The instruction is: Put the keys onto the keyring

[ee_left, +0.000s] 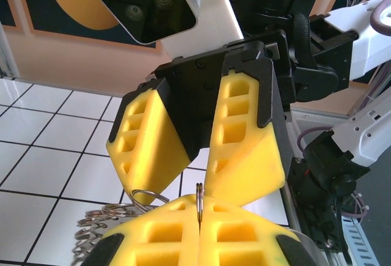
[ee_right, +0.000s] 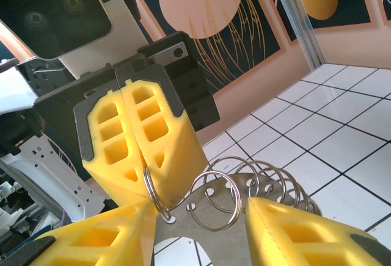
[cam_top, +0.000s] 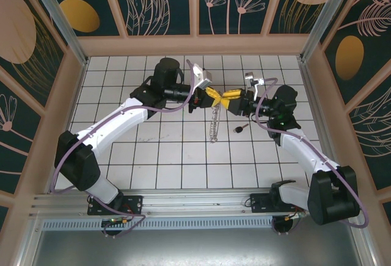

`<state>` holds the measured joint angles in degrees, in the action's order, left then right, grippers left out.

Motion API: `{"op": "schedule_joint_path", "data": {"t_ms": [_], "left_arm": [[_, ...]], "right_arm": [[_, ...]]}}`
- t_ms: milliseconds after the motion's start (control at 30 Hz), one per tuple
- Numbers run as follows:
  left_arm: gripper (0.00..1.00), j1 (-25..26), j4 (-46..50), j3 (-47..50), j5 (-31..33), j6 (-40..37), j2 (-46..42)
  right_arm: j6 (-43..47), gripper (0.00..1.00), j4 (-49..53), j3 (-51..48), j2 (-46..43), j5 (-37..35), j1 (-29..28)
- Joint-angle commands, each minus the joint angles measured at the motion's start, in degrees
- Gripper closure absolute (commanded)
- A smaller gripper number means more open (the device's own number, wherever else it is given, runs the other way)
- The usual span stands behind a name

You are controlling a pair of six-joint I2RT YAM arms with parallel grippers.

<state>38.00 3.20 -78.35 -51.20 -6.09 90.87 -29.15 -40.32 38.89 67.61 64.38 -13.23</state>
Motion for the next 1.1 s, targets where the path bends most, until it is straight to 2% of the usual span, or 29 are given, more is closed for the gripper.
{"op": "schedule_joint_path", "data": {"t_ms": [0,433,567,667,800,933,1067], "left_arm": [[1.00,-0.1,-0.7,-1.5,-3.3,0.9,0.6],[1.00,0.0,0.1,-0.9,-5.4,1.5,1.5],[1.00,-0.1,0.3,-0.8,-5.6,1.4,1.9],[1.00,0.0,0.1,-0.7,-5.2,1.7,1.9],[1.00,-0.1,-1.6,0.3,-3.3,2.6,1.6],[0.85,0.0,-4.5,2.1,-0.3,4.3,0.4],[0.76,-0.1,-7.5,4.0,2.3,5.9,-0.7]], "right_arm": [[-0.8,0.59,-4.2,2.4,-0.5,0.9,-0.1],[-1.9,0.76,-6.0,3.5,0.6,1.1,-1.4],[-1.7,0.88,-6.1,3.9,1.2,1.2,-1.8],[-1.6,1.00,-6.2,4.0,1.6,1.0,-2.0],[-1.5,1.00,-6.0,3.7,1.9,0.0,-2.0],[-1.9,1.00,-6.5,2.9,1.8,-3.4,-1.9],[-3.4,1.00,-8.2,2.2,2.0,-5.4,-1.9]]}}
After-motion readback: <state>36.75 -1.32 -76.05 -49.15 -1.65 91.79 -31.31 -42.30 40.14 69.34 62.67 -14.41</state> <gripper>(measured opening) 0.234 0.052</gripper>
